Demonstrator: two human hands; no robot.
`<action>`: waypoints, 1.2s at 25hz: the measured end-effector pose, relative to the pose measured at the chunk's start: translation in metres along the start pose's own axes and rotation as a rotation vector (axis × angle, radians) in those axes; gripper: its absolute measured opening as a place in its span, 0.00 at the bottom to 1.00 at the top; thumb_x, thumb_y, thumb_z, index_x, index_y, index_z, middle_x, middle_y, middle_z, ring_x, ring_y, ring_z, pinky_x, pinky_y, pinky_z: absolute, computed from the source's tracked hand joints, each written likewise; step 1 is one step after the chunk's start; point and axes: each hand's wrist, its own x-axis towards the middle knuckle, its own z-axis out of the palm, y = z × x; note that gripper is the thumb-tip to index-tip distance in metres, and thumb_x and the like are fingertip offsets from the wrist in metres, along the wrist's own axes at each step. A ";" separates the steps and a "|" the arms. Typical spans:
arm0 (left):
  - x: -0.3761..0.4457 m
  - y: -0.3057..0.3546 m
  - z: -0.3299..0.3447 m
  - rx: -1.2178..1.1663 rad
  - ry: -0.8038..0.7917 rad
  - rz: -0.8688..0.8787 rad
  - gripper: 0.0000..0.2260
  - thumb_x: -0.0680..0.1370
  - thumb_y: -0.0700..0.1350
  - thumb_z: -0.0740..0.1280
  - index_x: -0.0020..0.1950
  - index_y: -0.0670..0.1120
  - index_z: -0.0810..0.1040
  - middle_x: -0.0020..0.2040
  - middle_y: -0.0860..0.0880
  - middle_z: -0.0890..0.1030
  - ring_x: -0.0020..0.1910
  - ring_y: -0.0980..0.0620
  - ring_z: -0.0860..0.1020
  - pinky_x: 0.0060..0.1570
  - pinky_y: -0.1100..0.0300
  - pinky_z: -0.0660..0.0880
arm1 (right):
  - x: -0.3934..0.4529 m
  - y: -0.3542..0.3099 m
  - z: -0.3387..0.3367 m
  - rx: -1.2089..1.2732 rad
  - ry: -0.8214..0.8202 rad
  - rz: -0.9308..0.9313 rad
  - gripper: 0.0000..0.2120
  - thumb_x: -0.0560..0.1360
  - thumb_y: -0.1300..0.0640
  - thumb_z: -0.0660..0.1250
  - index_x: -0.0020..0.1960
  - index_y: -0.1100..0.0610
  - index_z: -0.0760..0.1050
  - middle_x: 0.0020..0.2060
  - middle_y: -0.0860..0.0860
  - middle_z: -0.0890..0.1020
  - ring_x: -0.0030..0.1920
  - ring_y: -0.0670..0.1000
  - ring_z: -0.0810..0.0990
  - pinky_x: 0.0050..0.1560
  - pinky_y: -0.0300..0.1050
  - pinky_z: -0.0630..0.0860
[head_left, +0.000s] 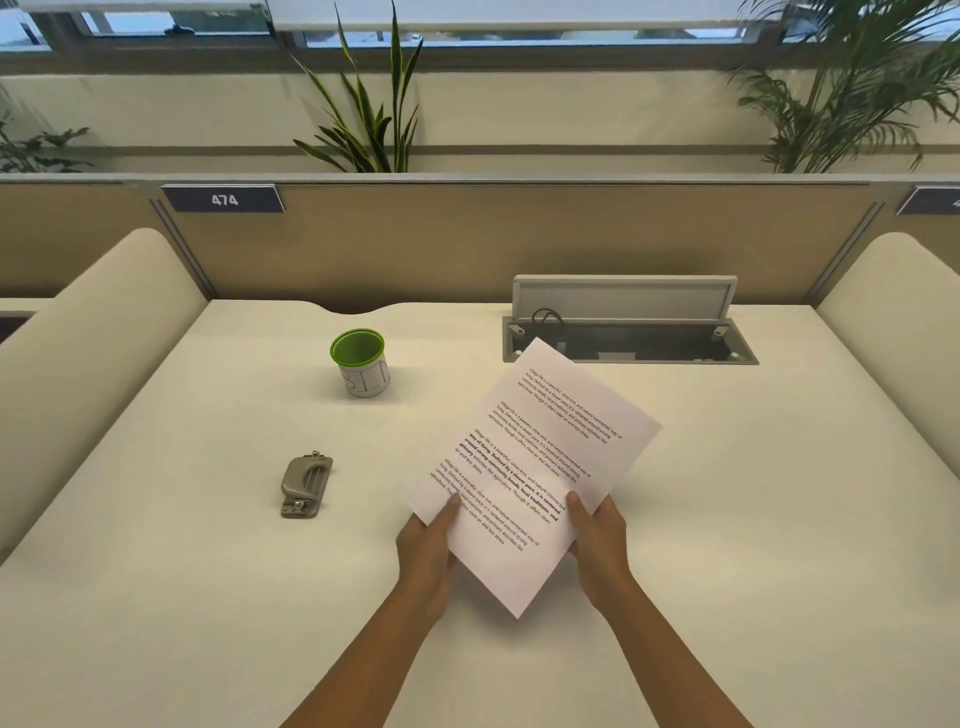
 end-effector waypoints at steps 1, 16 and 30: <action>0.004 0.004 -0.010 0.038 0.008 0.010 0.09 0.78 0.40 0.71 0.59 0.44 0.81 0.56 0.47 0.86 0.53 0.48 0.84 0.44 0.54 0.82 | 0.001 0.002 0.000 -0.019 -0.001 -0.005 0.13 0.82 0.60 0.63 0.60 0.45 0.76 0.56 0.44 0.85 0.57 0.48 0.83 0.47 0.46 0.83; 0.078 0.114 -0.126 0.542 0.556 0.494 0.07 0.76 0.38 0.70 0.52 0.47 0.81 0.50 0.46 0.83 0.52 0.41 0.81 0.40 0.59 0.72 | 0.020 0.039 0.046 -0.336 -0.243 0.016 0.16 0.82 0.59 0.64 0.69 0.55 0.74 0.61 0.49 0.84 0.59 0.50 0.84 0.61 0.51 0.80; 0.121 0.133 -0.156 0.582 0.459 0.203 0.11 0.76 0.49 0.74 0.48 0.42 0.86 0.43 0.47 0.84 0.41 0.50 0.79 0.39 0.60 0.71 | 0.035 0.049 0.120 -0.521 -0.420 0.031 0.15 0.81 0.59 0.64 0.67 0.54 0.77 0.60 0.49 0.84 0.59 0.51 0.84 0.63 0.57 0.79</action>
